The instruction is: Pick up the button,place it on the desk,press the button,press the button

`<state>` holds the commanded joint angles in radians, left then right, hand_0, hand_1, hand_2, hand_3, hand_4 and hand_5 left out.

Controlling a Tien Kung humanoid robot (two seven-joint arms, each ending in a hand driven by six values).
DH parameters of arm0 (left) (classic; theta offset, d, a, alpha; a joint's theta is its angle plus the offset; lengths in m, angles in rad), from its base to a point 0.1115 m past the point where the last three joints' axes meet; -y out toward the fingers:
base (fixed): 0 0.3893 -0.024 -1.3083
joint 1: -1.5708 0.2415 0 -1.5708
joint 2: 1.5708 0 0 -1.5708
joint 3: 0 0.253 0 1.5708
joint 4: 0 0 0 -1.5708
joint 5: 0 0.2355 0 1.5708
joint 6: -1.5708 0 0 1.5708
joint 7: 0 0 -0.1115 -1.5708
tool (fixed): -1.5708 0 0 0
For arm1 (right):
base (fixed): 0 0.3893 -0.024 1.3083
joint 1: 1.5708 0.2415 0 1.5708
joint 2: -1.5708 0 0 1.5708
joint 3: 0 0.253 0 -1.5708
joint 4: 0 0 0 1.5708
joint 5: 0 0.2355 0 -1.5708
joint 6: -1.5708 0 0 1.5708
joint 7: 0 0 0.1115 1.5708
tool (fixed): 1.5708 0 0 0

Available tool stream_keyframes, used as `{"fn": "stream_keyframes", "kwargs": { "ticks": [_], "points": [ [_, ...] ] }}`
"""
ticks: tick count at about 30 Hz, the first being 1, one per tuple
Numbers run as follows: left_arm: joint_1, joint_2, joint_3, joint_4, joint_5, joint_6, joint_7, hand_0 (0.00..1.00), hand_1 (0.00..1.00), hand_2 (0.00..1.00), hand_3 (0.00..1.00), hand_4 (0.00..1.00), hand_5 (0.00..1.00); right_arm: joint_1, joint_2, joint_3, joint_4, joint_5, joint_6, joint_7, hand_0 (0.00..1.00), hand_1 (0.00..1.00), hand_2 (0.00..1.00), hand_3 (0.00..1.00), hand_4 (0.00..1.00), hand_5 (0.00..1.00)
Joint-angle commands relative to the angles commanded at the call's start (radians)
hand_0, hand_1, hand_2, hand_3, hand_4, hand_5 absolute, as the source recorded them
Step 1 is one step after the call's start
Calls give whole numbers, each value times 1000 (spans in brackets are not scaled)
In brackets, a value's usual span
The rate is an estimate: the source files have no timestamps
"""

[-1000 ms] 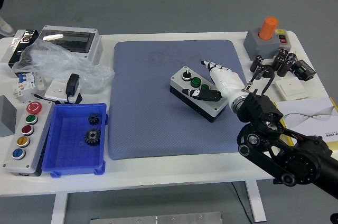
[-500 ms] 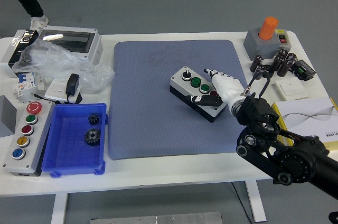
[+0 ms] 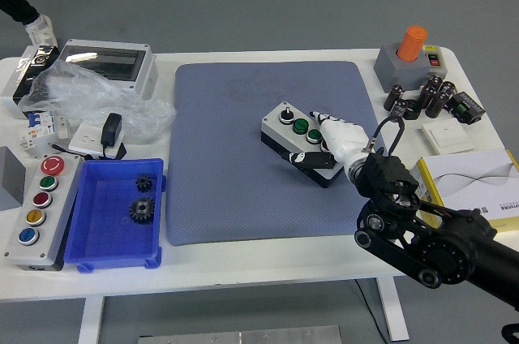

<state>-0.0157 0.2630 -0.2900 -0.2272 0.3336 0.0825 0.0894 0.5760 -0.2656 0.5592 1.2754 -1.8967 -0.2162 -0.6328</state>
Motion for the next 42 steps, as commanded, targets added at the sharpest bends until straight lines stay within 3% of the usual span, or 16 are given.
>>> {"fn": "stream_keyframes", "kwargs": {
  "ticks": [4,5,10,11,16,17,21,22,27,28,33,34,39,40,42],
  "points": [
    [-1,-1,-1,0,1,0,-1,669,680,602,612,618,337,2,4,-5,-11,-15,-20,-13,761,814,853,998,998,676],
    [-1,-1,-1,0,1,0,-1,669,680,602,612,616,334,3,6,-7,-14,-19,-22,-13,590,694,722,998,998,531],
    [-2,0,-2,0,2,1,-1,669,680,602,612,616,334,7,11,-24,-19,-32,-22,-13,590,694,722,998,998,531],
    [-2,0,-2,0,2,1,-1,668,680,602,611,613,332,8,12,-29,-19,-34,-22,-13,307,570,602,925,932,378],
    [-4,1,-3,-1,2,1,-3,668,680,602,611,613,332,13,17,-47,-16,-44,-22,-13,307,570,602,925,932,378],
    [-5,1,-3,-1,2,1,-3,669,680,602,611,609,333,14,17,-50,-14,-46,-22,-13,270,538,551,819,876,332],
    [-5,0,-3,-1,1,1,-4,669,680,602,611,609,333,18,17,-61,-8,-56,-23,-13,270,538,551,819,876,332],
    [-5,0,-3,-1,1,1,-4,669,680,602,611,606,332,19,17,-65,-7,-59,-24,-13,263,530,519,674,855,317],
    [-5,0,-4,-1,3,2,-5,669,680,602,611,606,332,23,18,-83,-4,-69,-30,-13,263,530,519,674,855,317],
    [-5,0,-5,-1,3,2,-5,669,680,604,613,605,333,23,18,-86,-3,-72,-33,-13,253,498,487,497,744,229],
    [-7,0,-6,-1,4,3,-7,669,680,604,613,605,333,26,14,-96,2,-84,-54,-13,253,498,487,497,744,229],
    [-7,0,-5,-1,4,4,-7,669,680,605,613,603,338,27,12,-98,3,-87,-59,-13,256,503,469,381,696,100],
    [-6,0,-6,0,4,5,-8,669,680,605,613,603,338,30,6,-105,8,-93,-77,-13,256,503,469,381,696,100],
    [-6,0,-6,0,4,6,-8,669,680,605,614,602,342,31,5,-108,8,-94,-81,-13,263,512,470,348,651,42],
    [-6,0,-6,0,4,6,-8,669,680,605,614,602,342,34,1,-114,11,-95,-93,-7,263,512,470,348,651,42]
  ]
}}
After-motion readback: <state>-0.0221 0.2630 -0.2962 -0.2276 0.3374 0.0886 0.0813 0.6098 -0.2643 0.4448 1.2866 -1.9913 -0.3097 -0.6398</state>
